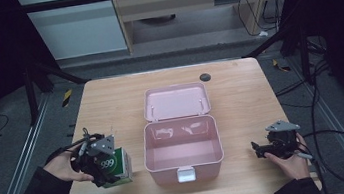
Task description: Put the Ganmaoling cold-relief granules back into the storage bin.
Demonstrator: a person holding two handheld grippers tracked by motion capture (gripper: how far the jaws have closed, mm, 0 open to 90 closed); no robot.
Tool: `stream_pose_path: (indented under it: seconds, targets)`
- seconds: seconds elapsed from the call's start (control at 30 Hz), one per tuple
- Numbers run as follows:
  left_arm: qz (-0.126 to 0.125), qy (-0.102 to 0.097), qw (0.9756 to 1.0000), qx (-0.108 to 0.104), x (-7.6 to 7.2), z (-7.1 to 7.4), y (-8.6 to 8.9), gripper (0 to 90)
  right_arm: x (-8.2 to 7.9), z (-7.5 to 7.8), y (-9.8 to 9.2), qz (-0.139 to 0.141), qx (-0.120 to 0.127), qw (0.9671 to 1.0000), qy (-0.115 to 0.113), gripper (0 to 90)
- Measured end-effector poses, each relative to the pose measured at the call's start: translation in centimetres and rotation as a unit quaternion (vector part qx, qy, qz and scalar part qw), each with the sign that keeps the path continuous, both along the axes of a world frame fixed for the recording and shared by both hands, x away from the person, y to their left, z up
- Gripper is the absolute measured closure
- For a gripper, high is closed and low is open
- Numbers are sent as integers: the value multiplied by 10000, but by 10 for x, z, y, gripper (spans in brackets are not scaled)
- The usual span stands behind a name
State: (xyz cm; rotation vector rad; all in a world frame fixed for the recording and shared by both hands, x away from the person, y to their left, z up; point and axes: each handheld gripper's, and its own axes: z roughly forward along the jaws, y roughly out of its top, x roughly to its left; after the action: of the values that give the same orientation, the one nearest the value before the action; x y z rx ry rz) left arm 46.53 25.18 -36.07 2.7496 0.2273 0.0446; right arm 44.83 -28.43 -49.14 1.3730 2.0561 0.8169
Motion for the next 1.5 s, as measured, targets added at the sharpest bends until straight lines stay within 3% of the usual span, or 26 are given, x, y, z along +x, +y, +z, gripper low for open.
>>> stream_pose_path:
  seconds: [0.6,1.07,1.5]
  targets:
    - [68,-244,9996,-115,3,42,-13,140,0,0,0,-6,-10,10000,-11,39]
    - [40,-310,9992,-267,9,61,-27,140,0,0,0,-9,-38,10000,-2,39]
    - [-109,-494,9982,-310,9,85,-48,141,0,0,0,-17,-48,10000,-5,39]
